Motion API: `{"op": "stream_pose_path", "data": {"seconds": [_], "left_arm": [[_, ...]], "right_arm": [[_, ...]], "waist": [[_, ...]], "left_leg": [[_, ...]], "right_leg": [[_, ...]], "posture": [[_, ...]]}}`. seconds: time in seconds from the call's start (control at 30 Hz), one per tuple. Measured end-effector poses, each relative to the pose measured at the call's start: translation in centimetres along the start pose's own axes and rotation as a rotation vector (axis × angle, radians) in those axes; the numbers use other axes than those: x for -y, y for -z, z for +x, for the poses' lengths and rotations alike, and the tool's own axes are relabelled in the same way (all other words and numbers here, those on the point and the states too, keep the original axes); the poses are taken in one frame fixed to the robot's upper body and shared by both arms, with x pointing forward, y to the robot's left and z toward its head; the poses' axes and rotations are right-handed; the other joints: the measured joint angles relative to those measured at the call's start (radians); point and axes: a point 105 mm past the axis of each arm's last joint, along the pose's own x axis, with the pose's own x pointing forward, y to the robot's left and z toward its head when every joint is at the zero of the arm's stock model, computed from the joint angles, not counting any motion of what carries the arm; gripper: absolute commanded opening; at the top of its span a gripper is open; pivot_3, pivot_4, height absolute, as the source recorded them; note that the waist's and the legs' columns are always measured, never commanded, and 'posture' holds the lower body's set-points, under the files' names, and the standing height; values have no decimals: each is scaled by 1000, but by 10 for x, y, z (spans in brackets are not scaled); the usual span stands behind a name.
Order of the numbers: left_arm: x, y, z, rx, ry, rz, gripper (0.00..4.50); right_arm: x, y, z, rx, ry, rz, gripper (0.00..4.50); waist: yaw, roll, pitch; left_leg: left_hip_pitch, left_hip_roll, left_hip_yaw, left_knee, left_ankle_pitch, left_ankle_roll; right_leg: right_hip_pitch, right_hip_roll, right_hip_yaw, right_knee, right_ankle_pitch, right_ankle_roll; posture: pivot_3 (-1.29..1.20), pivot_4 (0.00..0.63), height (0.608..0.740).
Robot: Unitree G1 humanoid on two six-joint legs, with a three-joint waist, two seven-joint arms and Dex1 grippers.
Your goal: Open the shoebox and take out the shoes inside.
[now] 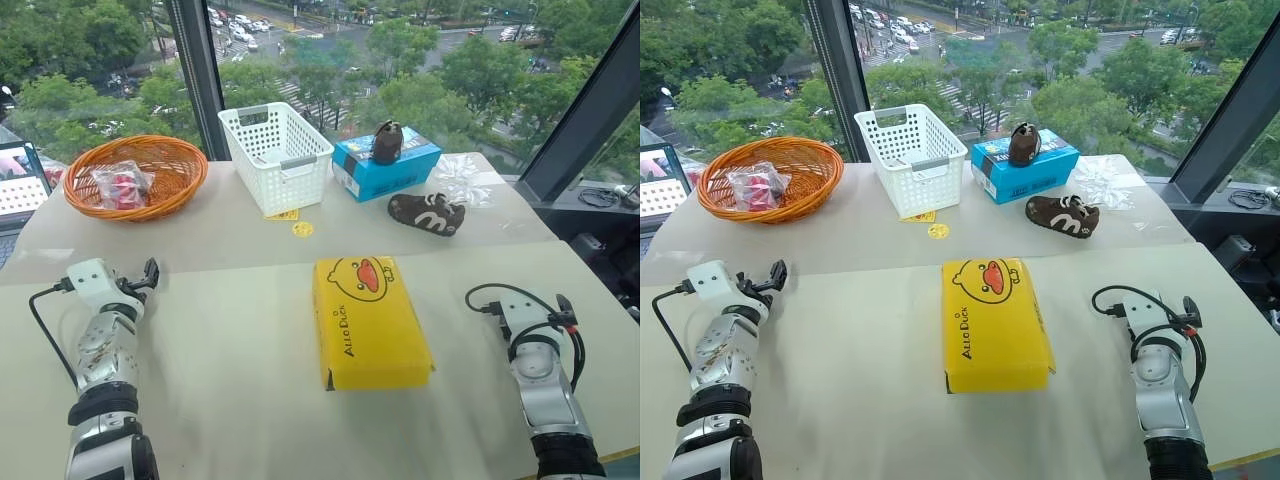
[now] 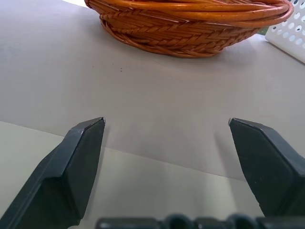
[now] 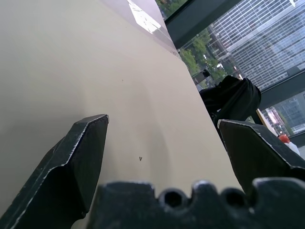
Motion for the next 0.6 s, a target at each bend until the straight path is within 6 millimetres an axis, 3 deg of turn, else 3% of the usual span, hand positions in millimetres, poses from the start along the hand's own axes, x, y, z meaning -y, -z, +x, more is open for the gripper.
{"op": "stream_pose_path", "data": {"seconds": [0.07,0.17,0.23,0.3,0.47,0.6], "left_arm": [[1,0,0,0,4,1,4460],[61,-15,-18,7,424,124,4460],[119,-30,-53,13,830,264,4460],[138,-37,-75,5,1008,325,4460],[132,-33,-125,-218,1321,443,4460],[127,-32,-140,-299,1424,478,4460]], "right_arm": [[0,0,0,0,-2,1,4500],[-1,-6,4,21,-161,58,4500],[-9,-31,-2,112,-363,94,4500],[-11,-44,-9,160,-472,108,4500],[6,-36,-30,107,-758,153,4500],[18,-39,-48,115,-902,194,4500]], "waist": [[0,0,0],[-2,0,1],[-2,4,2],[-3,10,3],[2,19,7],[7,20,7]], "left_leg": [[0,0,0,0,0,0],[-2,0,0,1,-1,1],[-2,0,0,0,-2,3],[-1,0,1,0,-2,3],[-2,0,1,0,-2,4],[0,0,2,1,-2,4]], "right_leg": [[0,0,0,0,0,0],[0,1,0,-1,0,0],[0,1,1,-2,0,1],[0,1,2,-2,-1,1],[-2,9,3,-1,-4,2],[0,10,5,-2,-9,9]], "posture": [[0,150,736],[0,150,736],[0,150,736],[0,150,736],[0,150,736],[0,150,736]]}}
